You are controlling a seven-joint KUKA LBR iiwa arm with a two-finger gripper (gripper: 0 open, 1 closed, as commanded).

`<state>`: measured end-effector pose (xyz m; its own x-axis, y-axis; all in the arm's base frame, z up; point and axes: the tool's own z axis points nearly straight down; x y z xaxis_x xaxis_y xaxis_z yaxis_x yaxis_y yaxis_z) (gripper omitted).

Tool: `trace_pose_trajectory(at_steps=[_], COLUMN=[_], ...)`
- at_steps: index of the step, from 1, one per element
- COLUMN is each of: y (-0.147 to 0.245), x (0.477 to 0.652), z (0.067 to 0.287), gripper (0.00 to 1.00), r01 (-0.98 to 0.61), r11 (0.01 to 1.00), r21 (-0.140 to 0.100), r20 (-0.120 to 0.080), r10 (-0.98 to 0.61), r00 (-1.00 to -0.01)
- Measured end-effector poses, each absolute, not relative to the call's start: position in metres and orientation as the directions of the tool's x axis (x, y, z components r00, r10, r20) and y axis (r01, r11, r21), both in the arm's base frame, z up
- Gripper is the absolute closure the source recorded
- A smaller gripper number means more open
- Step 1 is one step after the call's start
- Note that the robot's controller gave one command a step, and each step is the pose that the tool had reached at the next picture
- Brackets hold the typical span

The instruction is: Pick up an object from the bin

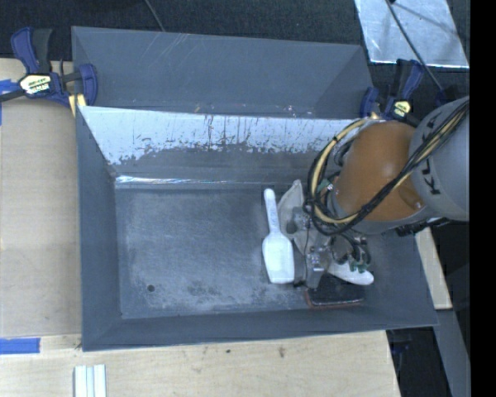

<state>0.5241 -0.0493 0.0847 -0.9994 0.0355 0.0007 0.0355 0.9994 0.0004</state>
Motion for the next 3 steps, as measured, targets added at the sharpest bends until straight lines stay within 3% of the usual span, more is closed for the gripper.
trace_pose_trajectory(at_steps=[1,2,3], y=[-0.051,-0.051,-0.054], x=[0.534,0.534,0.521], z=[0.071,0.071,0.125], gripper=[1.00,1.00,1.00], r01=[-0.122,-0.123,-0.125], r11=[0.993,0.992,0.992], r21=[-0.001,-0.001,0.001], r20=[-0.011,-0.011,0.003], r10=[-0.122,-0.123,-0.125], r00=[-0.992,-0.992,-0.992])
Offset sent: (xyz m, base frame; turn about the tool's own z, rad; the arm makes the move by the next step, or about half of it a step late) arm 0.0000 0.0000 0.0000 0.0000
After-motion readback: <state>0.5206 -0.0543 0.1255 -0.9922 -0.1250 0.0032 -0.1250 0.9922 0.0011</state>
